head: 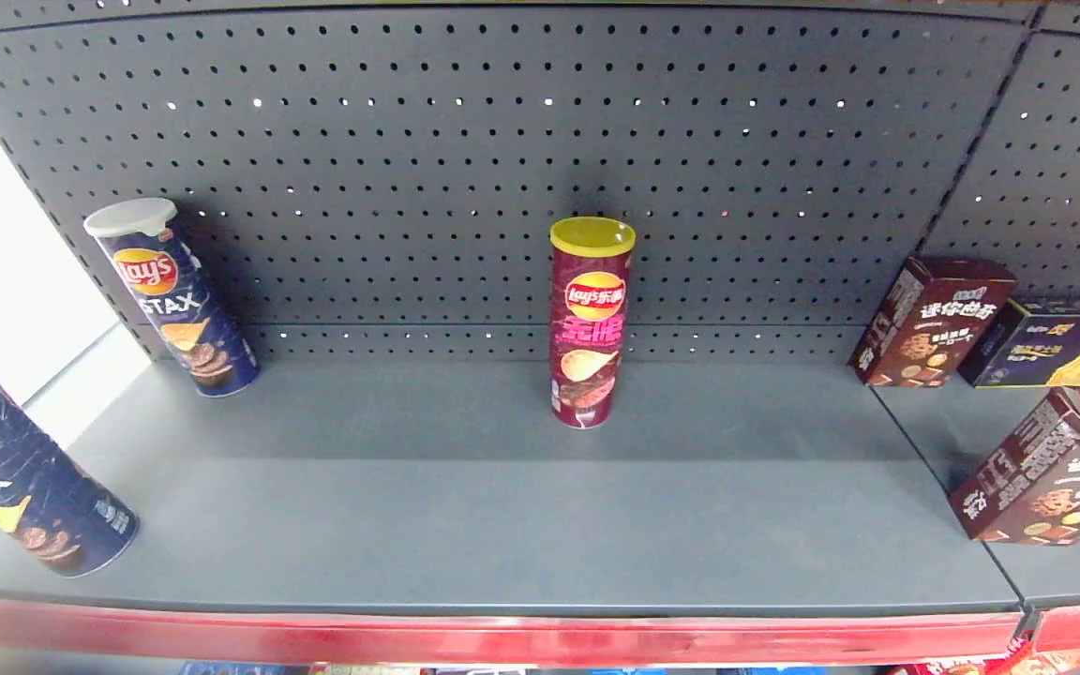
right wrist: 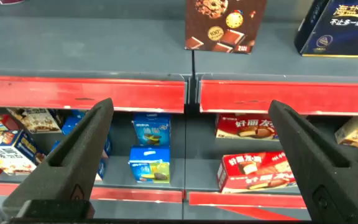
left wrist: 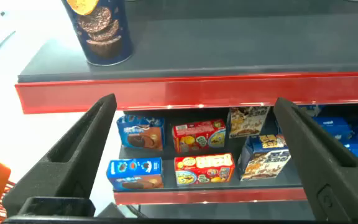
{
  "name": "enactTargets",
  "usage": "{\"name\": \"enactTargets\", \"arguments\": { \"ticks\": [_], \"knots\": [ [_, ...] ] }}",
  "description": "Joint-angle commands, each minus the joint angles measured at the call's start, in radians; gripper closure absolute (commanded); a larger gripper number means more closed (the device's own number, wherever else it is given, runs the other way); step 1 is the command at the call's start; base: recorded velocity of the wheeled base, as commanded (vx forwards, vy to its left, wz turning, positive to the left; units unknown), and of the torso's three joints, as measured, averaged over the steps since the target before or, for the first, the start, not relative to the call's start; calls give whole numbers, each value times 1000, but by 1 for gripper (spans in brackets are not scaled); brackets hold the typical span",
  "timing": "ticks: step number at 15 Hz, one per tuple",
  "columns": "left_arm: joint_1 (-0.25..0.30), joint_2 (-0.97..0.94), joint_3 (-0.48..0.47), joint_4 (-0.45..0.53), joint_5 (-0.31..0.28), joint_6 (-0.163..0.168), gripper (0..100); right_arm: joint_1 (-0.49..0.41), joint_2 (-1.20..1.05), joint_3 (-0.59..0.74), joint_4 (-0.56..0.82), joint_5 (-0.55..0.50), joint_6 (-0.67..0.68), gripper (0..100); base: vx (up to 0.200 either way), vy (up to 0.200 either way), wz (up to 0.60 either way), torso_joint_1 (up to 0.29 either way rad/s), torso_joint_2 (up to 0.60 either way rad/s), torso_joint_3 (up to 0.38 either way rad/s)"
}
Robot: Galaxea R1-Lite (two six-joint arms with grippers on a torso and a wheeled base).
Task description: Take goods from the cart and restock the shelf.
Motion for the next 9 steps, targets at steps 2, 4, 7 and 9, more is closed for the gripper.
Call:
{"name": "enactTargets", "arguments": {
  "ticks": [2,4,7,9],
  "knots": [
    [0,0,0,0,0,0,0,0,1,0,-1,0,1,0,0,0,600,0,-2,0],
    [0,1,0,0,0,0,0,0,1,0,-1,0,1,0,0,0,600,10,5,5],
    [0,0,0,0,0,2,0,0,1,0,-1,0,1,0,0,0,600,-6,2,7],
    [0,0,0,0,0,3,0,0,1,0,-1,0,1,0,0,0,600,2,5,5]
  ]
}}
